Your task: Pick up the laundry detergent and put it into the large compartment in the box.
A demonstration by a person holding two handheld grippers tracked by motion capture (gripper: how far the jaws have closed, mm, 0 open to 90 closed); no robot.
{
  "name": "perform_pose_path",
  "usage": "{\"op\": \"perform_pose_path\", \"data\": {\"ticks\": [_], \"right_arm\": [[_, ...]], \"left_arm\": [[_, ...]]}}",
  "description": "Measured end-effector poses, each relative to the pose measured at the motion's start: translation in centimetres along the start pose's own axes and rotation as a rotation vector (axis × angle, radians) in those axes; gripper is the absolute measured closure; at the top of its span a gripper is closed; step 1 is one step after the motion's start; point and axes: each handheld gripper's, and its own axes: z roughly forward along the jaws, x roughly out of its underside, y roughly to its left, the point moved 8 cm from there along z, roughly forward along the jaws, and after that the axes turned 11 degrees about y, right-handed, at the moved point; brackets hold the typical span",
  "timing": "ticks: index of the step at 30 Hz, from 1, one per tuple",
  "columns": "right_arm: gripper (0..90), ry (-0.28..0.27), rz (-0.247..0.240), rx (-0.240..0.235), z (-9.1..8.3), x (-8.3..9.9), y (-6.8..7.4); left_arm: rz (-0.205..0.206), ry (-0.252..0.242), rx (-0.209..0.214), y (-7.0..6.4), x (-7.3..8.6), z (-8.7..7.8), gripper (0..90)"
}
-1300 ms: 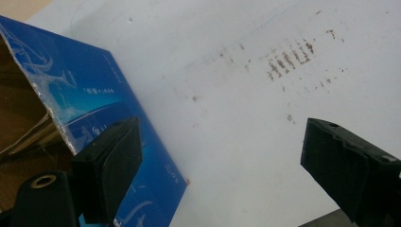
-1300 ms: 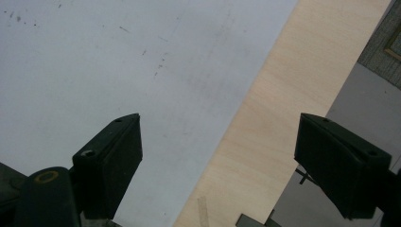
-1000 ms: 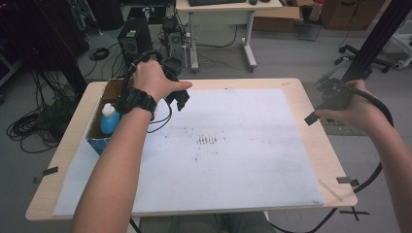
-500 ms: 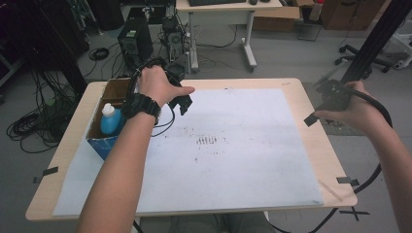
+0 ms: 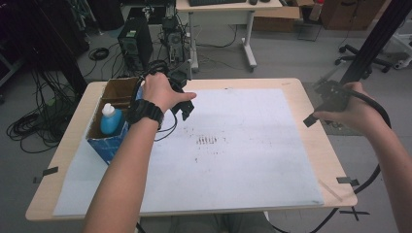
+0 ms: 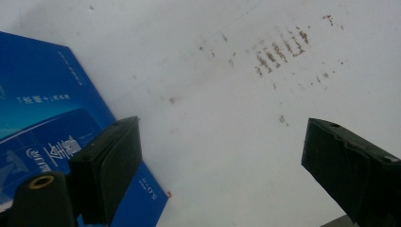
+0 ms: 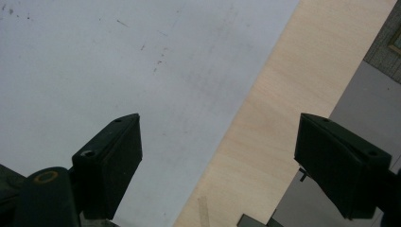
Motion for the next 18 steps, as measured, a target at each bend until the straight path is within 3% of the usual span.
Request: {"op": "perform_pose_path", "data": {"ticks": [18], "right_arm": [[15.8,0.009,-0.002,0.003,0.3,0.0,0.2]], "left_arm": [[-0.004,0.018,0.007,-0.1,0.2,2.0,13.4]]}}
